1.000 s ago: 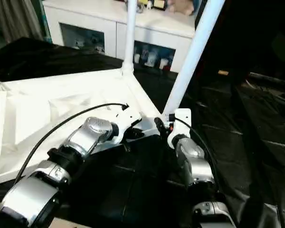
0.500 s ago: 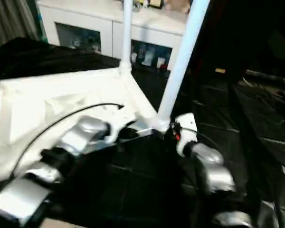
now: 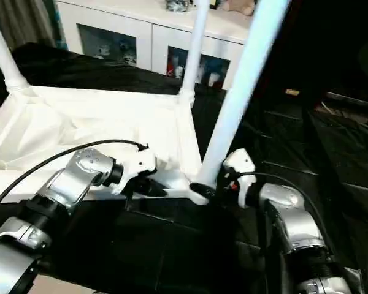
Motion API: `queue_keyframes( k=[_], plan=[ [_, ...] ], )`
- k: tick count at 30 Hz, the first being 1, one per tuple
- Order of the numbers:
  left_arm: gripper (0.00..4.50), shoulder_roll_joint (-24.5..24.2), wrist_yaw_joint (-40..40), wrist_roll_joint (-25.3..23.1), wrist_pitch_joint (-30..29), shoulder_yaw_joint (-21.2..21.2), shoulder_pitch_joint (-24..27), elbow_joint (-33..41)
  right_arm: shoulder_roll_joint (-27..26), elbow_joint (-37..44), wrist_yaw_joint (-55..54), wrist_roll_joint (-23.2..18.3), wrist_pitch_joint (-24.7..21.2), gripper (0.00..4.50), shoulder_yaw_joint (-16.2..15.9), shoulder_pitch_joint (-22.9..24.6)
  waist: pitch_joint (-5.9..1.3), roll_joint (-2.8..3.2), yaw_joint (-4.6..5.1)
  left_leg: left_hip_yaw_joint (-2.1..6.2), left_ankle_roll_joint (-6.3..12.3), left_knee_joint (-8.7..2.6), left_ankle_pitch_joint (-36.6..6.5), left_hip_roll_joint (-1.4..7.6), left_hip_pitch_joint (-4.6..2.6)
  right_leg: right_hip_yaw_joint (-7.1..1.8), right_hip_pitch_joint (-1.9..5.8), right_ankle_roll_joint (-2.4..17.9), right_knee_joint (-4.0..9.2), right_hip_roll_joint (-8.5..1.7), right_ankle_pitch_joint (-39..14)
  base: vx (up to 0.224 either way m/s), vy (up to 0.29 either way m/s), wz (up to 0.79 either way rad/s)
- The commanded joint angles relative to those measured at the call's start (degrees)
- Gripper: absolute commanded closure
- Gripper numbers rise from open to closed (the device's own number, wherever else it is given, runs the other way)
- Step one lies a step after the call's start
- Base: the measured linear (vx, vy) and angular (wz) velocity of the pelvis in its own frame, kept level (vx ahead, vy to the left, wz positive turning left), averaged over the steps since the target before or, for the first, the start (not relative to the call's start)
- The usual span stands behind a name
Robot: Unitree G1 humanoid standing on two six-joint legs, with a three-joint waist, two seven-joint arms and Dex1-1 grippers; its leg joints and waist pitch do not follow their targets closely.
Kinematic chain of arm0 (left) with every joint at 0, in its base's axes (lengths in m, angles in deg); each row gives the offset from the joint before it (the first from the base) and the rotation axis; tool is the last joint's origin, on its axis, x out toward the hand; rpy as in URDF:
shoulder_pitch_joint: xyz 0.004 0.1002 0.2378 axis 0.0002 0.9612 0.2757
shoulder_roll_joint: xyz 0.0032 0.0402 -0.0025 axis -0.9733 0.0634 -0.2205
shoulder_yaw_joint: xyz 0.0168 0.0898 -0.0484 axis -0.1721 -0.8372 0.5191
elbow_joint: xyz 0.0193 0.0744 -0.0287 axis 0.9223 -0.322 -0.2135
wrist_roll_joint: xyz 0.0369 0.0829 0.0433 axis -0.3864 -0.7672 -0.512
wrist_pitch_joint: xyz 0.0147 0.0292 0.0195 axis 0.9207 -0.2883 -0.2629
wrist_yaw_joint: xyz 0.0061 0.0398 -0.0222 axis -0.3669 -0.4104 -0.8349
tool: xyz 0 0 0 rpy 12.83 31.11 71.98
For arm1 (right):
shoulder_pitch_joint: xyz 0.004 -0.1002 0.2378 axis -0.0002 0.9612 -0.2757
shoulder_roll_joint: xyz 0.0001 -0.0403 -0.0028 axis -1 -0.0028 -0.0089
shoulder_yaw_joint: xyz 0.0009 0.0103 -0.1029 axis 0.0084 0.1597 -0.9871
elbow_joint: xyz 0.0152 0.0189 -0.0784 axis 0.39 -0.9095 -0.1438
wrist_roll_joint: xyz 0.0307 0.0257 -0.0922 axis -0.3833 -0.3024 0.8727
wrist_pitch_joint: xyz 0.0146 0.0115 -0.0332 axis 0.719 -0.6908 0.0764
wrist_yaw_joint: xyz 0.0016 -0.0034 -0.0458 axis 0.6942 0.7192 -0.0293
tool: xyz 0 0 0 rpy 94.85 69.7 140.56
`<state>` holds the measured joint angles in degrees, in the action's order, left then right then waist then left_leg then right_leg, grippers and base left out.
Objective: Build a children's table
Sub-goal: Rotate leg to tighten
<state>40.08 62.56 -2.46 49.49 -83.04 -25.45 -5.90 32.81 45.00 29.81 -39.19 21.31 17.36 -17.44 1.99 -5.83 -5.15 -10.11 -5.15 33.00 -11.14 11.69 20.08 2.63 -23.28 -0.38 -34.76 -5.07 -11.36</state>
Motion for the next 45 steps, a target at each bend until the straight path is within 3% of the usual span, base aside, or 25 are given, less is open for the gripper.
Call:
queue_keyframes(
  k=[1, 9, 10, 19, 23, 26, 28, 31, 33, 34, 38, 42, 45],
  plan=[
    [4.5, 0.64, 1.92, 1.03, -0.85, -2.25, 1.62, 0.15, 1.21, 0.0, 0.79, 0.8, 0.12, 0.6, -0.39, -0.63, -2.45, -0.09, 0.04, -0.13, 3.46, -3.8, -8.85, 1.57, -0.01, -1.98, 2.94, 13.06, 3.56, -2.72, -6.05, 0.0, 0.0, 0.0],
    [4.5, 0.33, 2.36, 0.87, -1.86, -2.04, 1.87, 1.3, 1.91, -0.19, 1.82, 1.04, -0.39, 0.6, -0.93, -1.11, -2.64, -0.31, 0.07, -0.21, 4.3, -3.45, -5.96, 1.45, 0.01, -1.96, 3.15, 13.9, 3.01, -2.58, -1.42, 0.0, 0.0, 0.0],
    [4.5, 0.34, 2.34, 0.84, -1.94, -2.0, 1.85, 1.28, 1.97, -0.26, 1.96, 1.18, -0.42, 0.85, -0.98, -1.15, -2.65, -0.34, 0.04, -0.2, 4.4, -3.42, -5.67, 1.44, 0.02, -1.96, 3.2, 14.01, 2.96, -2.58, -1.13, 0.0, 0.0, 0.0],
    [4.5, 0.39, 1.54, 0.83, -2.9, -1.5, 1.72, 1.24, 1.62, -1.02, 1.96, 1.09, -0.73, 1.65, -0.98, -1.34, -2.66, -0.48, 0.02, -0.18, 4.67, -3.26, -5.28, 1.44, 0.0, -1.95, 3.21, 14.35, 2.84, -2.59, -1.16, 0.0, 0.0, 0.0],
    [4.5, 1.26, -0.77, 0.67, -3.63, -0.63, 1.28, 0.03, 0.9, -1.56, 0.52, 1.06, -0.75, 1.76, -0.56, -0.84, -2.61, -0.46, 0.05, -0.22, 4.5, -3.25, -5.81, 1.39, 0.02, -1.97, 3.2, 14.39, 2.91, -2.55, -1.74, 0.0, 0.0, 0.0],
    [4.5, 3.11, -5.83, 0.34, -4.61, 1.14, 0.17, -2.43, -0.9, -3.59, -4.21, 1.87, 0.49, 1.78, 0.7, -0.7, -2.31, -0.38, 0.09, -0.15, 3.14, -3.6, -8.9, 1.48, -0.03, -1.93, 2.98, 13.17, 3.61, -2.72, -7.62, 0.0, 0.0, 0.0],
    [4.5, 5.45, -12.26, -0.03, -5.67, 3.25, -1.41, -5.78, -3.82, -6.75, -11.89, 2.58, 1.75, 1.78, 2.91, -0.99, -2.26, -0.31, 0.17, -0.04, 1.13, -3.72, -11.62, 1.39, -0.28, -1.92, 2.6, 11.82, 4.19, -2.86, -13.12, 0.0, 0.0, 0.0],
    [4.5, 7.07, -16.21, -0.06, -6.22, 4.52, -2.44, -7.97, -6.26, -8.49, -18.09, 2.89, 2.1, 1.78, 4.59, -1.26, -2.28, -0.3, 0.3, 0.1, 0.47, -3.85, -12.21, 1.38, -0.08, -1.91, 2.59, 10.49, 4.31, -2.77, -14.63, 0.0, 0.0, 0.0],
    [4.5, 9.95, -24.82, -0.41, -6.07, 6.82, -4.52, -12.13, -11.67, -11.96, -32.92, 3.65, 2.76, 1.8, 8.22, -2.2, -2.4, -0.07, 0.54, 0.11, -0.23, -3.89, -12.3, 1.27, -0.11, -2.02, 2.34, 9.89, 4.34, -2.71, -14.42, 0.0, 0.0, 0.0],
    [4.5, 10.07, -25.2, -0.42, -6.05, 6.92, -4.62, -12.33, -11.91, -12.14, -33.6, 3.73, 2.87, 1.8, 8.35, -2.25, -2.48, -0.05, 0.58, 0.17, -0.58, -3.9, -12.03, 1.22, -0.07, -1.98, 2.35, 9.74, 4.26, -2.77, -14.3, 0.0, 0.0, 0.0],
    [4.5, 12.32, -30.83, -0.59, -5.34, 8.31, -6.58, -16.04, -17.45, -15.59, -45.41, 4.37, 4.52, 1.8, 10.59, -3.68, -2.72, 0.06, 0.5, 0.07, -0.19, -3.79, -10.24, 1.0, -0.03, -2.0, 2.61, 9.72, 3.83, -2.49, -9.46, 0.0, 0.0, 0.0],
    [4.5, 13.28, -31.49, -0.86, -4.7, 7.66, -7.01, -16.84, -19.79, -16.48, -45.3, 6.42, 7.85, 1.8, 8.28, -4.88, -2.62, 0.15, 0.47, -0.05, 0.96, -3.74, -10.13, 0.89, 0.18, -1.99, 2.82, 9.27, 3.89, -2.46, -8.29, 0.0, 0.0, 0.0],
    [4.5, 13.22, -29.71, -1.23, -3.72, 6.73, -6.78, -17.19, -20.41, -14.61, -40.7, 3.25, 9.39, 1.1, 9.11, -4.56, -2.55, 0.08, 0.46, -0.01, 1.58, -3.85, -11.53, 1.04, 0.12, -1.99, 2.73, 9.08, 4.09, -2.53, -9.72, 0.0, 0.0, 0.0]
  ],
)
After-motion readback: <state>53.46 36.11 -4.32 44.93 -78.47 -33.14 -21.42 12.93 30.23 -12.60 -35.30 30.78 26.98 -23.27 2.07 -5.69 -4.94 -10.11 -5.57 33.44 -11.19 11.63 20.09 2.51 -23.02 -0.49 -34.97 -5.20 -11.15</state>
